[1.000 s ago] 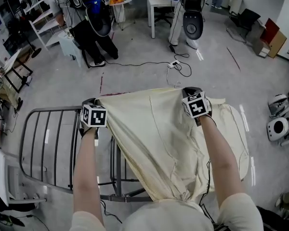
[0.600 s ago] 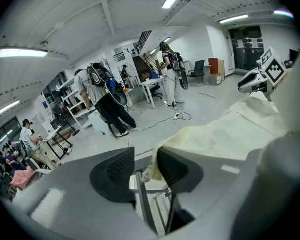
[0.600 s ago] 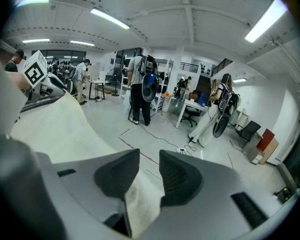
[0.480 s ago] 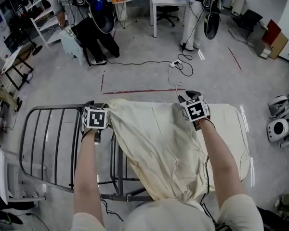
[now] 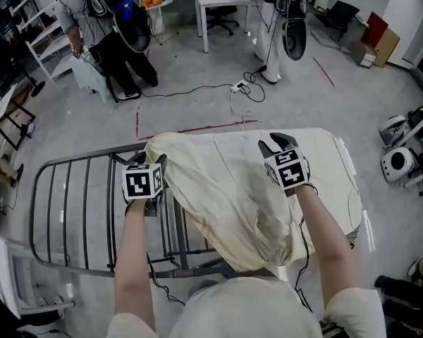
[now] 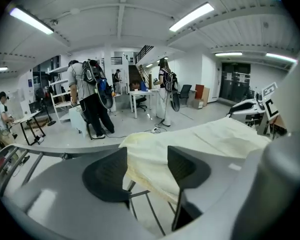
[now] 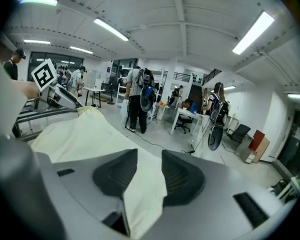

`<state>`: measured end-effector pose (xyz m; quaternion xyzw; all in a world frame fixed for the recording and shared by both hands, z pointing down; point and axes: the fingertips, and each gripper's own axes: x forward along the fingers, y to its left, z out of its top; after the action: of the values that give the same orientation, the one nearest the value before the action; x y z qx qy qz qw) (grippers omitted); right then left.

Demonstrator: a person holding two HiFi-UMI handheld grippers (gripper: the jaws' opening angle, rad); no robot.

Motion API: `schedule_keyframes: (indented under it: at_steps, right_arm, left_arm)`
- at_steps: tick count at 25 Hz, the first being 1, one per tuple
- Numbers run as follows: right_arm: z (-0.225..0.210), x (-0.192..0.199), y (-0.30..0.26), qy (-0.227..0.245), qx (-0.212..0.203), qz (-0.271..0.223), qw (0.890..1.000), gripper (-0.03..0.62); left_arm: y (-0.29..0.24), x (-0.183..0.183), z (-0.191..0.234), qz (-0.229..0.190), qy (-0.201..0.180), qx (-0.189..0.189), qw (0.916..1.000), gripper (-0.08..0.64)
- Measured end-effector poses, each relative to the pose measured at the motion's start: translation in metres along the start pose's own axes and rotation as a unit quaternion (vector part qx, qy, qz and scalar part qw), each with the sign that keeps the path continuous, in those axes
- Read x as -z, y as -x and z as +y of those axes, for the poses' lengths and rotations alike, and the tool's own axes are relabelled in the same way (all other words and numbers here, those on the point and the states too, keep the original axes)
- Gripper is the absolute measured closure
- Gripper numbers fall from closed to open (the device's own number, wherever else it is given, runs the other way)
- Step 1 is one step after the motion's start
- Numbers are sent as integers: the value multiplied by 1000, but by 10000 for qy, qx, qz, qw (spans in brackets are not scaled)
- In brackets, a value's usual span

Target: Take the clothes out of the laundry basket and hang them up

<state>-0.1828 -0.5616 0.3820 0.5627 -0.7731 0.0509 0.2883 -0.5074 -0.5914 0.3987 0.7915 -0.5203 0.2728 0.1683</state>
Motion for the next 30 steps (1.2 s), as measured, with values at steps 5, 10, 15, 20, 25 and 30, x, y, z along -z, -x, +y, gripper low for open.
schedule_keyframes:
  at_steps: [5, 10, 15, 20, 25, 30]
  right_arm:
    - [20, 10, 70, -240, 371, -112, 9990, 436]
    - [47, 28, 137, -424, 729, -163, 9963, 436]
    - [80, 55, 194, -568, 1076, -205, 9924, 436]
    - [106, 92, 235, -853, 1263, -165, 9882, 434]
    - [155, 128, 265, -1274, 1298, -168, 9832, 434]
    - [203, 159, 281, -1702, 1264, -97, 9772, 434]
  left_arm:
    - [37, 10, -50, -325, 40, 692, 9971, 357]
    - [76, 32, -113, -439, -163, 1523, 9872, 359]
    - [118, 73, -179, -429, -564, 2395, 9683, 341]
    - [152, 117, -250, -318, -1166, 3165, 9409, 316]
    - [170, 179, -307, 46, -2547, 3862, 8865, 272]
    - [166, 216, -322, 482, -3771, 3673, 8489, 265]
